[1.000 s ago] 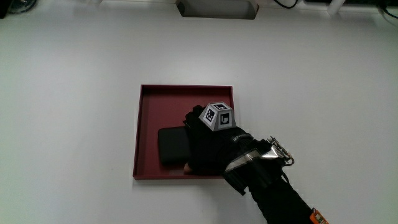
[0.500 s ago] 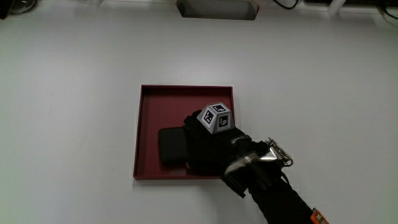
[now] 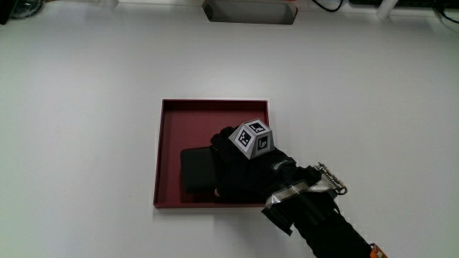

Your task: Pick battery from plate

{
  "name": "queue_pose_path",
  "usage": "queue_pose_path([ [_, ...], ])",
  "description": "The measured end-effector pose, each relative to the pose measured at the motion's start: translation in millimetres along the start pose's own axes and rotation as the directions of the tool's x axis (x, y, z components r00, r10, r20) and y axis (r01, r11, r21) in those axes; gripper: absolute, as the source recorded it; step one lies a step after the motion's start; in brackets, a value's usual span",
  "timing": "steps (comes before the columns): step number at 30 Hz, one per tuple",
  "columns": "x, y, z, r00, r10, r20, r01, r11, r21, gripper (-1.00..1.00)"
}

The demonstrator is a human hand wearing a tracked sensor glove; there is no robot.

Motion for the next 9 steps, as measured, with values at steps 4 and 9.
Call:
queue_pose_path([
  [4, 3.4, -13, 14.8, 1.000, 0.000, -0.017, 0.000, 0.9999, 0.012, 1.00],
  [9, 19.9, -26, 26.5, 0.994, 0.053, -0.092, -0.051, 0.9983, 0.030, 1.00],
])
